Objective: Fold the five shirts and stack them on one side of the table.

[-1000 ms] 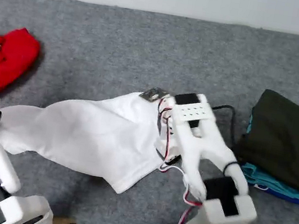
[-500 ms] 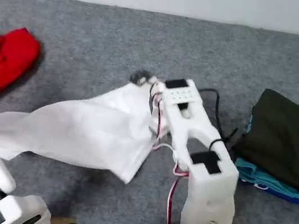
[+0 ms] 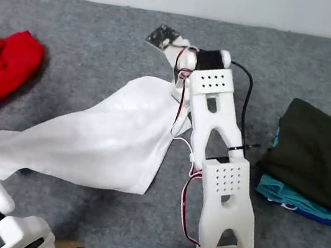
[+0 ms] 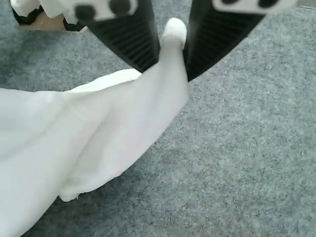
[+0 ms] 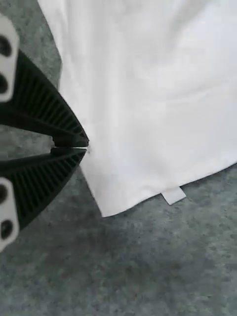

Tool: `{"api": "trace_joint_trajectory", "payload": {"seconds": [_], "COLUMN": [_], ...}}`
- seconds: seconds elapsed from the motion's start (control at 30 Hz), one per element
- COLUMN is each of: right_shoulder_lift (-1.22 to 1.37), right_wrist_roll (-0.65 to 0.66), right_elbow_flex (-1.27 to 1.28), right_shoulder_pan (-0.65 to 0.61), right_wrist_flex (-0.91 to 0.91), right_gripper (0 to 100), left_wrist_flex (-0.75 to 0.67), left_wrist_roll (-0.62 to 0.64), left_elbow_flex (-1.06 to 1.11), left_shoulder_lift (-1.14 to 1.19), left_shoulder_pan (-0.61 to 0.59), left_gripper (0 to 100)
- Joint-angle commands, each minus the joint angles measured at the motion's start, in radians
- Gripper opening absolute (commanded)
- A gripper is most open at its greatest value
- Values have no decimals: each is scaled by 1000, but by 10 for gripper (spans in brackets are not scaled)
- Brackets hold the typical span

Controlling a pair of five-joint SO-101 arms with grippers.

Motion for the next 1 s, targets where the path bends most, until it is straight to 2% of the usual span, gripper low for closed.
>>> {"api": "trace_joint_trajectory", "payload": {"seconds": [0.0, 0.13, 0.47, 0.6, 0.87, 0.97], "right_shoulder_lift": [-10, -70, -180, -99, -39, -36], "right_wrist_roll": [-8, -81, -89, -81, -78, -78], "right_elbow_flex": [-138, -83, 394, 425, 420, 364], "right_shoulder_pan": [-24, -59, -237, -262, -217, -209], "right_wrist_flex": [104, 102, 84, -36, -489, -515], "right_gripper": [9, 9, 9, 9, 9, 9], "left_wrist_flex": [26, 26, 26, 26, 26, 28], "left_wrist_roll": [-5, -5, -3, -3, -2, -2], "left_elbow_flex": [-5, -5, -5, -5, -5, -5], "left_shoulder_lift": [-48, -48, -48, -48, -48, -48], "left_shoulder_pan": [0, 0, 0, 0, -6, -6], "left_gripper": [13, 13, 13, 13, 13, 13]}}
